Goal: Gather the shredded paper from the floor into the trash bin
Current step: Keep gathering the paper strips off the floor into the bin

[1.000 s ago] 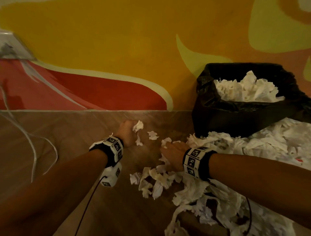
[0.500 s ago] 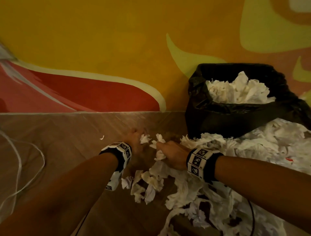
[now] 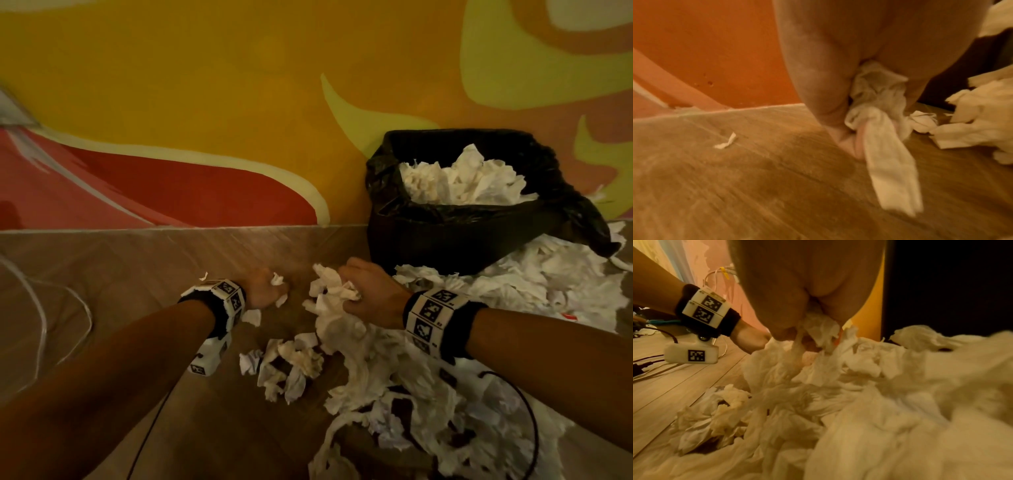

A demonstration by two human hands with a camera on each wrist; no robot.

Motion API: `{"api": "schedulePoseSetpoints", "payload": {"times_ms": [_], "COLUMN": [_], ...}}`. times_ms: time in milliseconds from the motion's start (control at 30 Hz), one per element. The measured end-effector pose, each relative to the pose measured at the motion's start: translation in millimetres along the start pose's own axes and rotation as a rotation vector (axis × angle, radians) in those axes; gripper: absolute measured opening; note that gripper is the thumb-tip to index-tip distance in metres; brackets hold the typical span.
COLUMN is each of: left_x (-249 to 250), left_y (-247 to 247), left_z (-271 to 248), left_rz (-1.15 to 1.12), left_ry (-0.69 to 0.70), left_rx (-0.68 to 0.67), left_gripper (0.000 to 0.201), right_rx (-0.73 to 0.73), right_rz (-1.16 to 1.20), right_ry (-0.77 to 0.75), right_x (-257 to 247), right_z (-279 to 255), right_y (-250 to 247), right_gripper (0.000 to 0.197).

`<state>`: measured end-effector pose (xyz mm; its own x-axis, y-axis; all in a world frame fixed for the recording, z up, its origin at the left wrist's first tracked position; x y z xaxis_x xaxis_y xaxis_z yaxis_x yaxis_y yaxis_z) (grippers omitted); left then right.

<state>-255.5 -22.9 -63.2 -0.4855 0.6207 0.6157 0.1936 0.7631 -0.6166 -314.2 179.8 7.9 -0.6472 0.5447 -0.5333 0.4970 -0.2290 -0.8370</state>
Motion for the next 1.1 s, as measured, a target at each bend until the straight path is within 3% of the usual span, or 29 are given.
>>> {"api": "schedulePoseSetpoints", "payload": {"times_ms": [100, 200, 300, 367, 533, 633, 700, 867, 967, 1100], "left_x": [-3, 1, 6, 5, -10, -13, -15, 5, 31, 57], "left_y": [0, 1, 6, 16, 40, 41, 39, 15, -2, -24], "left_z": [-12, -26, -41, -49, -60, -62, -61, -60, -64, -62], "left_rz": [0.122, 0.183, 0.270, 0.388, 0.724, 0.695, 0.674, 0.387, 0.182, 0.012], "left_ry": [0.046, 0.152, 0.186, 0.172, 0.182, 0.234, 0.214, 0.231, 0.276, 0.273], "left_rx": [-0.106, -0.123, -0.118, -0.172, -0.245, -0.184, -0.161, -0.078, -0.056, 0.127], "left_gripper": [0.022, 0.026, 0.017, 0.035, 0.055, 0.034, 0.032, 0.017, 0.026, 0.017], "right_rx": [0.021, 0.049, 0.051, 0.023, 0.044, 0.072, 0.086, 0.122, 0.163, 0.199], "right_rz": [0.028, 0.044, 0.058, 0.010, -0.078, -0.088, -0.090, -0.099, -0.106, -0.103], "right_ry": [0.005, -0.006, 0.006, 0.007, 0.007, 0.017, 0.037, 0.070, 0.058, -0.010], "right_x": [2, 1, -3, -5, -10, -10, -7, -3, -4, -12], "right_z": [-3, -5, -8, -10, -19, -23, -26, -30, -32, -33], "right_y": [-7, -15, -20, -21, -29, -34, -37, -47, -55, -61], "right_gripper": [0.031, 0.024, 0.040, 0.043, 0.017, 0.019, 0.024, 0.040, 0.028, 0.014]}}
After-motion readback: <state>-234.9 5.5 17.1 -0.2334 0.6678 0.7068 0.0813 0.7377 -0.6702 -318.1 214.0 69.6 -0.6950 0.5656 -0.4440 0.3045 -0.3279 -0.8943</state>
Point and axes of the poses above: each hand's wrist, its own z-axis towards the middle knuckle, its own y-axis out of the palm, x = y × z, the point moved 4 cm from there along z, towards the middle knuckle, and after that the axes turned 7 degrees about x, right-handed, at the moved point
